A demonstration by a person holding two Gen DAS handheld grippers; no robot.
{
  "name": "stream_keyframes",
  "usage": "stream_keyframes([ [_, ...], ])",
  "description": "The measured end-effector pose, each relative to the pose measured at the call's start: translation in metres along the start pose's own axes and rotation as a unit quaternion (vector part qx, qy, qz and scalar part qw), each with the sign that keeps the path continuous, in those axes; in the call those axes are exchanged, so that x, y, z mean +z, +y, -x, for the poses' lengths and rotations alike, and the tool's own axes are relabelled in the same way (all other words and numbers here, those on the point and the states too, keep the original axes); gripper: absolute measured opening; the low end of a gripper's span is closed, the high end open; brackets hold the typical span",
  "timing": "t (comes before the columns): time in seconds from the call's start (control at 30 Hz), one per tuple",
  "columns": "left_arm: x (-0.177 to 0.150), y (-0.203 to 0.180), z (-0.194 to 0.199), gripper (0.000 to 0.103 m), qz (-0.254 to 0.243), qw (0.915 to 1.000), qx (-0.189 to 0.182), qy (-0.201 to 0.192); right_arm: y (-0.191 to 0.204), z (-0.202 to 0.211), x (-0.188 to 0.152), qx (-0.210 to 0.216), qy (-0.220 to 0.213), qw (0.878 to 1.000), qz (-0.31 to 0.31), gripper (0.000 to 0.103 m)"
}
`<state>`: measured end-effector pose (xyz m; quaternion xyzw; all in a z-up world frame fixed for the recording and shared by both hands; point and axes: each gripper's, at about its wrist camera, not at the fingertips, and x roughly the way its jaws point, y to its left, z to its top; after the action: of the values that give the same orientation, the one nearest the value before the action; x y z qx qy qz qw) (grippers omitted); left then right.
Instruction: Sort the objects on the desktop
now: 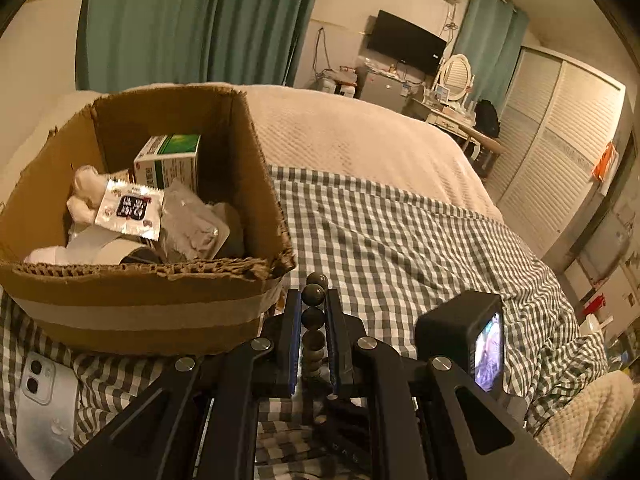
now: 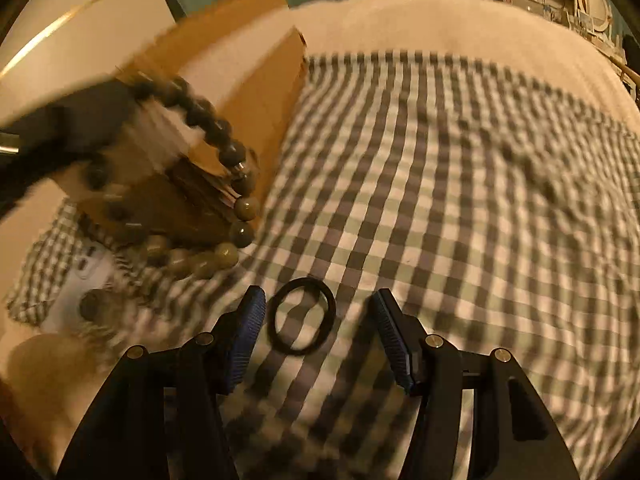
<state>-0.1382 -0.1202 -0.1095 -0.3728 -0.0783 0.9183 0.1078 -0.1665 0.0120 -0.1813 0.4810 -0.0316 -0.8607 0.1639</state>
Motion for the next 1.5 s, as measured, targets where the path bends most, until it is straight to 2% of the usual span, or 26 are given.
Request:
stream_keyframes([
  [0.03,-0.001,0.002,-0.002,0.011,0.002,1.0,0.001,0.003,0.0,-0.004,0.0,-0.005,0.003,1.0,0.0,0.047],
  [0.07,-0.002,0.003,-0.005,0.011,0.004,1.0,0.002,0.007,0.0,-0.005,-0.002,-0.013,0.0,1.0,0.0,0.027],
  [0.13,-0.003,0.005,-0.007,0.011,0.007,0.9999,-0.001,0.012,-0.004,-0.001,-0.005,-0.011,0.0,1.0,-0.009,0.006],
  [0.3,-0.003,0.008,-0.003,0.011,0.014,0.9998,-0.011,0.008,-0.011,0.029,-0.011,-0.017,-0.023,0.999,-0.033,0.006],
  [0.5,0.009,0.007,0.026,0.011,0.017,0.9994,-0.026,-0.015,-0.002,0.093,-0.009,-0.016,-0.063,0.997,-0.031,0.006],
  [0.63,0.046,0.014,0.071,0.011,0.021,0.9962,-0.053,-0.067,0.021,0.134,0.013,-0.008,-0.097,0.995,-0.005,0.006],
  [0.7,0.065,0.022,0.086,0.011,0.024,0.995,-0.054,-0.081,0.044,0.155,0.033,0.003,-0.122,0.992,0.024,0.006],
  [0.83,0.108,0.057,0.1,0.011,0.032,0.9949,-0.002,-0.095,0.082,0.17,0.076,0.053,-0.147,0.987,0.047,0.006],
  [1.0,0.126,0.094,0.079,0.011,0.021,0.9964,0.061,-0.055,0.117,0.134,0.123,0.069,-0.12,0.989,0.048,0.006],
  [1.07,0.125,0.108,0.07,0.014,0.02,0.9957,0.081,-0.039,0.118,0.118,0.132,0.046,-0.107,0.993,0.032,0.012],
  [1.1,0.124,0.112,0.067,0.019,0.02,0.9958,0.084,-0.031,0.117,0.111,0.135,0.035,-0.097,0.994,0.028,0.015],
  [1.13,0.124,0.116,0.064,0.024,0.016,0.9962,0.083,-0.02,0.118,0.108,0.137,0.031,-0.093,0.995,0.028,0.029],
  [1.17,0.124,0.117,0.062,0.049,0.01,0.9964,0.084,-0.011,0.117,0.108,0.137,0.03,-0.097,0.995,0.027,0.051],
  [1.2,0.124,0.117,0.06,0.076,0.005,0.9959,0.09,-0.006,0.116,0.112,0.135,0.029,-0.105,0.994,0.023,0.061],
  [1.23,0.125,0.117,0.063,0.084,0.002,0.9948,0.101,-0.011,0.112,0.116,0.133,0.03,-0.115,0.993,0.016,0.07],
  [1.27,0.125,0.117,0.068,0.093,0.005,0.9932,0.113,-0.027,0.107,0.122,0.13,0.034,-0.121,0.992,0.008,0.07],
  [1.4,0.12,0.112,0.089,0.103,0.027,0.9925,0.103,-0.06,0.093,0.14,0.127,0.029,-0.137,0.99,-0.01,0.071],
  [1.5,0.117,0.108,0.098,0.103,0.043,0.9901,0.106,-0.081,0.079,0.161,0.118,-0.004,-0.157,0.987,-0.01,0.084],
])
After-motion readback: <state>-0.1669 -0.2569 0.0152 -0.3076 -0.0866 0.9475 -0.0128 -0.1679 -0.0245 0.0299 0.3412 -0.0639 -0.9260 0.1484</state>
